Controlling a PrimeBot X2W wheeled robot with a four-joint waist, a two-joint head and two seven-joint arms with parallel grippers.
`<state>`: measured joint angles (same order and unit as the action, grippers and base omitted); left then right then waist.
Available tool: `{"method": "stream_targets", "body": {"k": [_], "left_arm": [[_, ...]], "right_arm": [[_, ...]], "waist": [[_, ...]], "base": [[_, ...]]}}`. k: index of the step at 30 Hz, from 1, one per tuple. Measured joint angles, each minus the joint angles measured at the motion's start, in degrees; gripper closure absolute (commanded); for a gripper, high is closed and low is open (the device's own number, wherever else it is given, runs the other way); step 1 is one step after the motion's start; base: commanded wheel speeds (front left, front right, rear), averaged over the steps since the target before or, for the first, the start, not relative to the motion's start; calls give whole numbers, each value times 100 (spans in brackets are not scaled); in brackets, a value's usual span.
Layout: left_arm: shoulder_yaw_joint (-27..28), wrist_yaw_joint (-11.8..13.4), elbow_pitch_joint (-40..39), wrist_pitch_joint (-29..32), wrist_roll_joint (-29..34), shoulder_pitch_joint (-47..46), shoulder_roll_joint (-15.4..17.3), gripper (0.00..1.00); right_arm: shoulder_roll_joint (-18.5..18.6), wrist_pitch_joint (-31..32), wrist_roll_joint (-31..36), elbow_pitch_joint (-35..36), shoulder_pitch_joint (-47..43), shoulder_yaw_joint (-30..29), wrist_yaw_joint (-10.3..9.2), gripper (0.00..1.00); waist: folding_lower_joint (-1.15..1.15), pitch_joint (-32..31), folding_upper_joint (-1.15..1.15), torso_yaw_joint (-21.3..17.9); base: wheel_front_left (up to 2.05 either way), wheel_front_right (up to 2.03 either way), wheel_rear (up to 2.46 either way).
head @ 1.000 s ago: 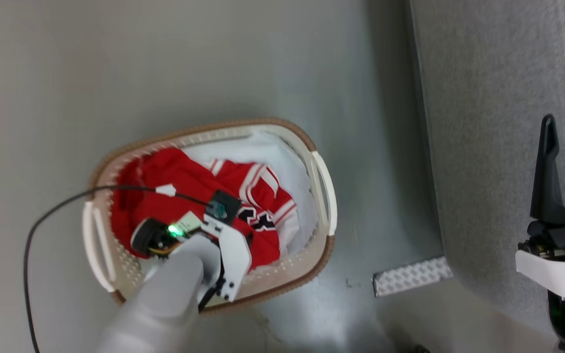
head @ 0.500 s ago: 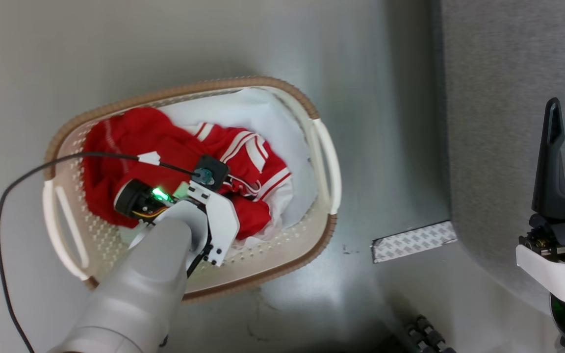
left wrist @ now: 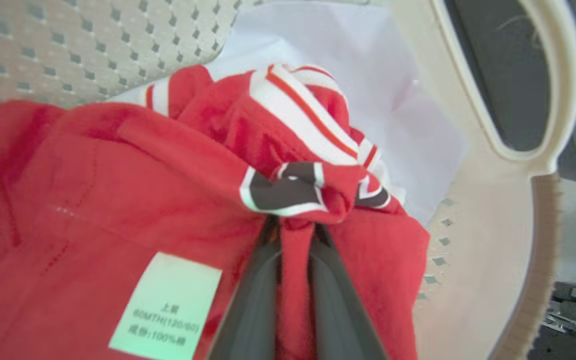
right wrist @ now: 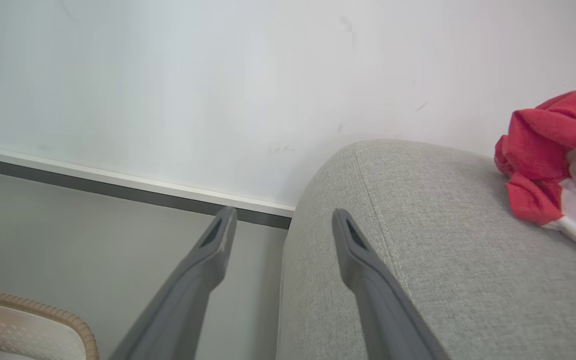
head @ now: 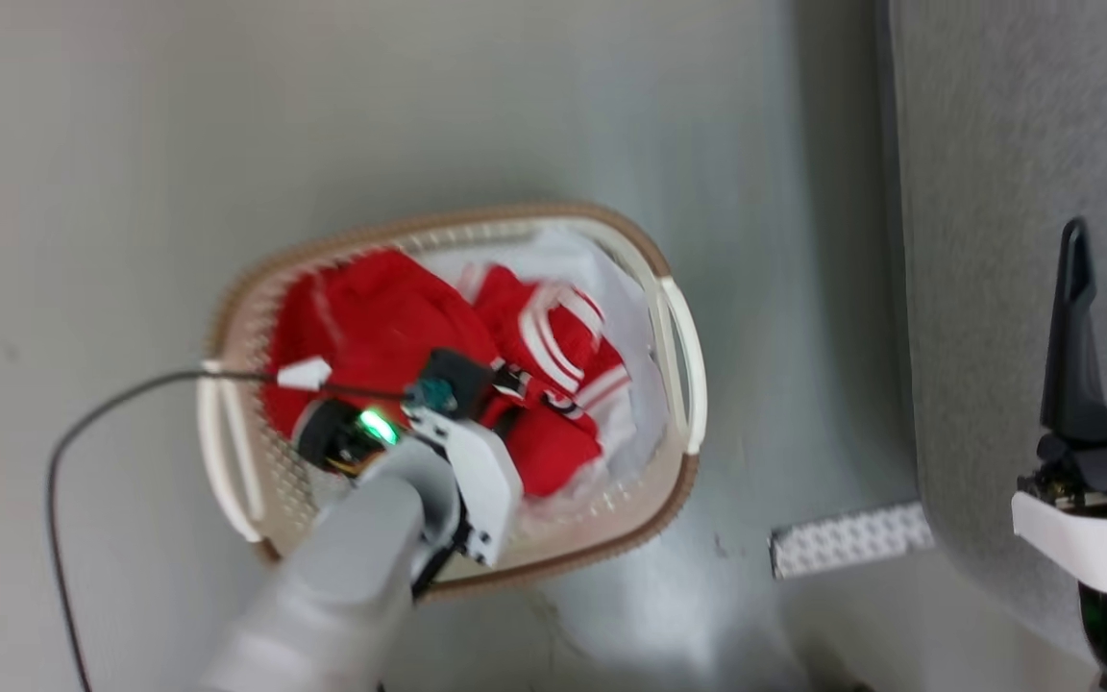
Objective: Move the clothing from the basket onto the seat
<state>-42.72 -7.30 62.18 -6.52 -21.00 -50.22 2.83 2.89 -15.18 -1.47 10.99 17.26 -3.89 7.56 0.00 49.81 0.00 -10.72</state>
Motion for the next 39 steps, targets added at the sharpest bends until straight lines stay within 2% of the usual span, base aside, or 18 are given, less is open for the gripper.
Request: {"method": "stream_targets", "body": {"k": [10,17,21,28,33,39], "left_arm": [[-695,-7,-733,-324,-1166,887,-5,100],[-654,-5,-996,-597,-1499,1403,105,100],[-601,94,-1283,-660,-1586,1735,199,100],[-454,588,-2143,-711,-1650,2365,573,100],[-259,1058,-3084,-659,-1694,2757,1053,100],[-67,1578,-4181,-532,-1798,3380,1617,100]], "right_arm": [[-2,0,140,-545,-710,-114,0,0],[-4,0,49,-871,-1255,20,0,0],[-1,0,-29,-989,-1634,-54,0,0],[-1,1,-15,-1131,-2288,-159,0,0],[0,0,80,-1159,-2613,-51,0,0],[-5,0,111,-1277,-2822,100,0,0]], "waist": [[-1,-1475,0,486],[-2,-2702,0,885],[-3,-3391,0,1113],[-3,-4491,0,1501],[-3,-5090,0,1770],[-3,-5521,0,2005]], "base": [[0,0,0],[0,0,0],[0,0,0],[0,0,0],[0,0,0],[0,0,0]]}}
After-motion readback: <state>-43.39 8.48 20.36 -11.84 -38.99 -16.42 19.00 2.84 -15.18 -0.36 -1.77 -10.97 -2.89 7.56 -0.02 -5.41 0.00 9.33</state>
